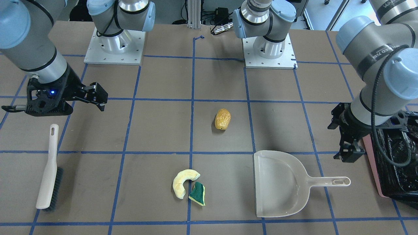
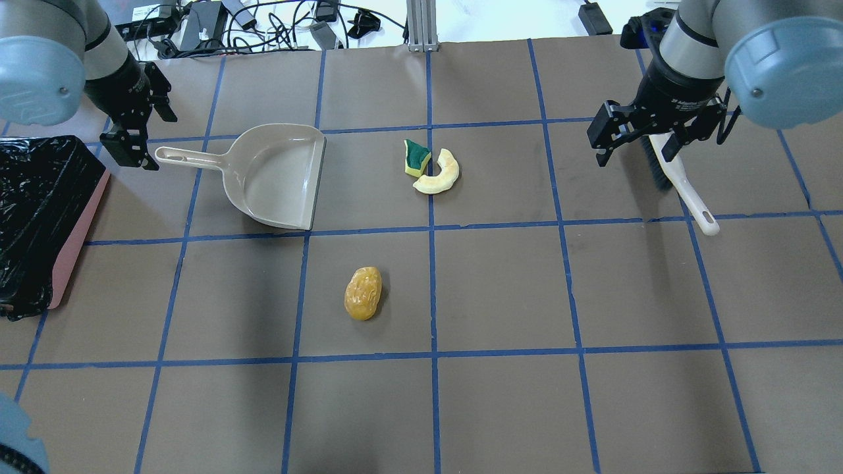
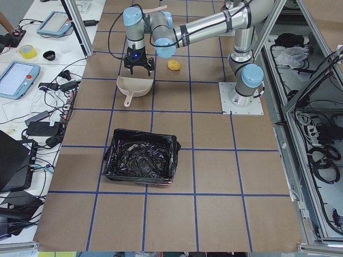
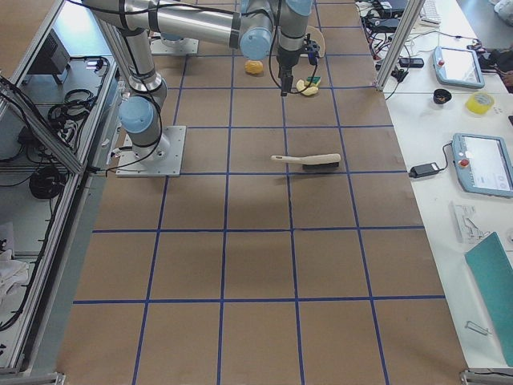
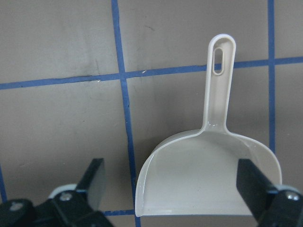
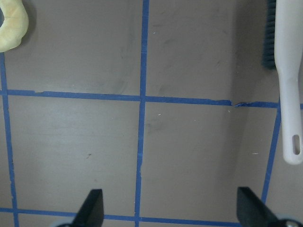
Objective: Sweep and dump trash into bin
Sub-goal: 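Grasp the dustpan handle with the left gripper while the right gripper grasps the brush handle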
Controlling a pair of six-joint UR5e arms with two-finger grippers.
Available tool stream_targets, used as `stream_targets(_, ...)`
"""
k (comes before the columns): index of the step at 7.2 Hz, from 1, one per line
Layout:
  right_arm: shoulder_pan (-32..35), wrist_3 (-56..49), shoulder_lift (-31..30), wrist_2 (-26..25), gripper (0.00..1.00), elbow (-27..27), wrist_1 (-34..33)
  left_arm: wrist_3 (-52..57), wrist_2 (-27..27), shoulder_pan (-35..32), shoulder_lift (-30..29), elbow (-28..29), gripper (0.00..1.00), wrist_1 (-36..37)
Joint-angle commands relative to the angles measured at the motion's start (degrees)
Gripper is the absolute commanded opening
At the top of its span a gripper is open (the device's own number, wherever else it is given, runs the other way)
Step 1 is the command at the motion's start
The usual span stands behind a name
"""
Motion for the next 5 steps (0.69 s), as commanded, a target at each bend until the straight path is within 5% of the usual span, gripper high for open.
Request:
stream_targets(1, -7.3, -10.6, 0.3, -0.3, 1.00, 0.0, -0.5, -0.6, 0.9, 0.0, -7.0, 5.8, 1.00, 0.6)
stream_targets(5, -13.1, -18.3, 3.7, -1.9, 1.00, 4.1, -7.7, -0.2, 5.0, 0.0, -16.0, 8.7, 1.00, 3.7)
